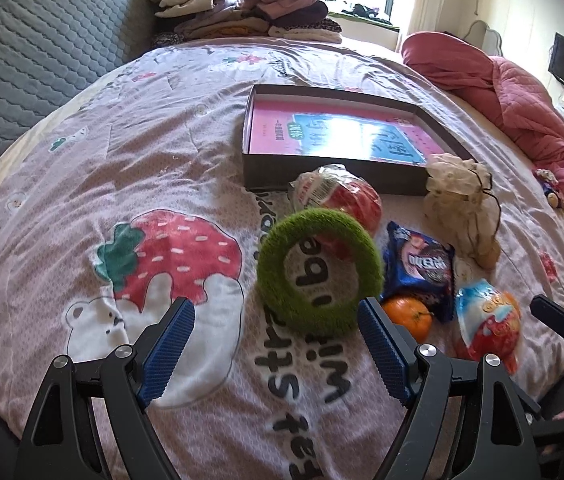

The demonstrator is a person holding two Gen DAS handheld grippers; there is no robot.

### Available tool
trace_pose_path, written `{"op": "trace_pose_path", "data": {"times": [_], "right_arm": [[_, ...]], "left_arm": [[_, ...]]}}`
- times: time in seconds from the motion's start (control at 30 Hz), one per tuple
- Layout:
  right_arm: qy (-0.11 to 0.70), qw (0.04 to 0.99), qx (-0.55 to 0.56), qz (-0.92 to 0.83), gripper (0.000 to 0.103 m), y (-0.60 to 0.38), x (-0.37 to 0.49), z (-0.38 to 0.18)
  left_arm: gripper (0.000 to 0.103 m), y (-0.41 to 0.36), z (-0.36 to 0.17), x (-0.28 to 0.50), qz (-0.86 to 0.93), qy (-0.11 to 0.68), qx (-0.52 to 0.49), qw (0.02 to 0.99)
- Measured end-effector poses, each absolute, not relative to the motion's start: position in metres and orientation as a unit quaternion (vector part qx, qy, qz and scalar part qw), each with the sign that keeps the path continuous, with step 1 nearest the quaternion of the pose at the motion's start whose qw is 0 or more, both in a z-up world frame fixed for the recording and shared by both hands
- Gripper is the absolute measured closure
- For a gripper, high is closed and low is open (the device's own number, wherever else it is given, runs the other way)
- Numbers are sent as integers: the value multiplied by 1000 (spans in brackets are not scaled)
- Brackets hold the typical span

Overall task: Organize objects
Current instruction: 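Move the left tool toward the green fuzzy ring while the right tool approaches the wrapped candy egg, then close the left tool on the green ring while the right tool grasps the candy egg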

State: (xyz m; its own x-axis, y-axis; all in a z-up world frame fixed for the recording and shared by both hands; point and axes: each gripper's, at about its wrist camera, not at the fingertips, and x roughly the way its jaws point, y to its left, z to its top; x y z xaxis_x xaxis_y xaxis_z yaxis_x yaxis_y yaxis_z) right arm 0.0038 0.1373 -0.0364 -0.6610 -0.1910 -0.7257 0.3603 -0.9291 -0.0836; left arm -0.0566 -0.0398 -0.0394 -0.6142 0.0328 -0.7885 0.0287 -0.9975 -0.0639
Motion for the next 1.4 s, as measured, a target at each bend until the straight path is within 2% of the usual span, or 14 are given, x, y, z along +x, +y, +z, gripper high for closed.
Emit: {"op": "trace_pose_path", "data": {"times": [0.43, 0.53, 0.6, 0.7, 0.8, 1.07, 1.17, 1.4], "right_arm": [[135, 168, 392, -894, 24, 124, -11, -49], [134, 174, 393, -893, 27, 122, -13, -49], [132, 178, 393, -893, 33, 122, -15, -49], [142, 176, 392, -891, 36, 119, -16, -50], [149, 178, 392, -890, 37, 118, -17, -51], [117, 193, 388, -894, 42, 126, -20, -45], [105, 199, 385, -895, 43, 130, -20, -42], [85, 207, 382, -897, 43, 133, -20, -37]], "left_arm": [[19, -50, -59, -88, 894, -28, -448, 3], [19, -47, -61, -91, 894, -17, -448, 8], [19, -44, -63, -93, 894, -9, -447, 11], [19, -42, -63, -94, 895, -9, -445, 20], [31, -43, -62, -96, 895, -12, -445, 27], [85, -45, -62, -95, 893, -29, -445, 55], [89, -46, -60, -94, 895, -32, -440, 64], [90, -44, -48, -86, 903, -35, -422, 77]]}}
